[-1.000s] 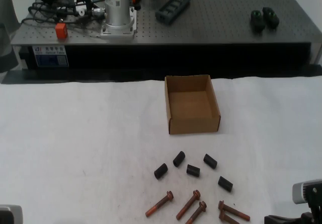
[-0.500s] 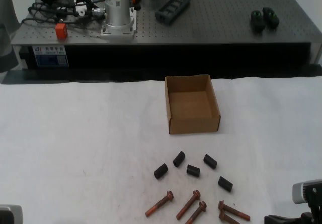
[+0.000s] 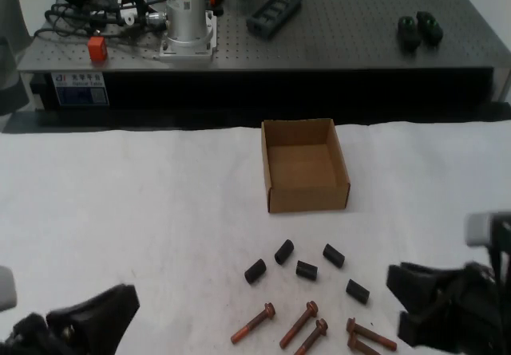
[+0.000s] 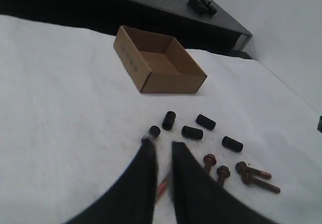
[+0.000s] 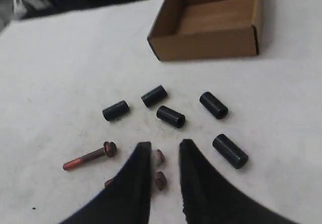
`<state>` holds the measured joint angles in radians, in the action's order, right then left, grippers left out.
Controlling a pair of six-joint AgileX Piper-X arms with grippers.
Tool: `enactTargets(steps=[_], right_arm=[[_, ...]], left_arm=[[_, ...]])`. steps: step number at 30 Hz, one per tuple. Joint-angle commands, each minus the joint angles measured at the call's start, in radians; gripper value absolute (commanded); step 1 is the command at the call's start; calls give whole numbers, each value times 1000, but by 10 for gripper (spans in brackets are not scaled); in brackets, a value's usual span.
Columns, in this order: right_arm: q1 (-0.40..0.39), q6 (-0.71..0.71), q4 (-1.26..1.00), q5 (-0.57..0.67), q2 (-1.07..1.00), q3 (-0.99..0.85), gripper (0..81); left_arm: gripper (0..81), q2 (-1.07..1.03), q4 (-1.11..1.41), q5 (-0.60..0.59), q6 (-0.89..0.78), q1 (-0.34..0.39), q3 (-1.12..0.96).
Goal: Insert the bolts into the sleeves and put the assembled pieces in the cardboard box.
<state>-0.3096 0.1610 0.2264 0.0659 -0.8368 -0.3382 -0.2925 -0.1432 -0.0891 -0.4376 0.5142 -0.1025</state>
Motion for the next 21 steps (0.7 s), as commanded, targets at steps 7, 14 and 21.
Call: enactTargets(steps=[7, 14, 21], right_arm=[[-5, -298, 339, -44, -451, -351, 221], [-5, -488, 551, -170, -791, -637, 221], [-5, -577, 621, -168, -916, -713, 221]], left_arm=[[365, -299, 41, -29, 92, 0, -109], [348, -467, 41, -57, 204, 0, -170], [348, -488, 41, -81, 208, 0, -180]])
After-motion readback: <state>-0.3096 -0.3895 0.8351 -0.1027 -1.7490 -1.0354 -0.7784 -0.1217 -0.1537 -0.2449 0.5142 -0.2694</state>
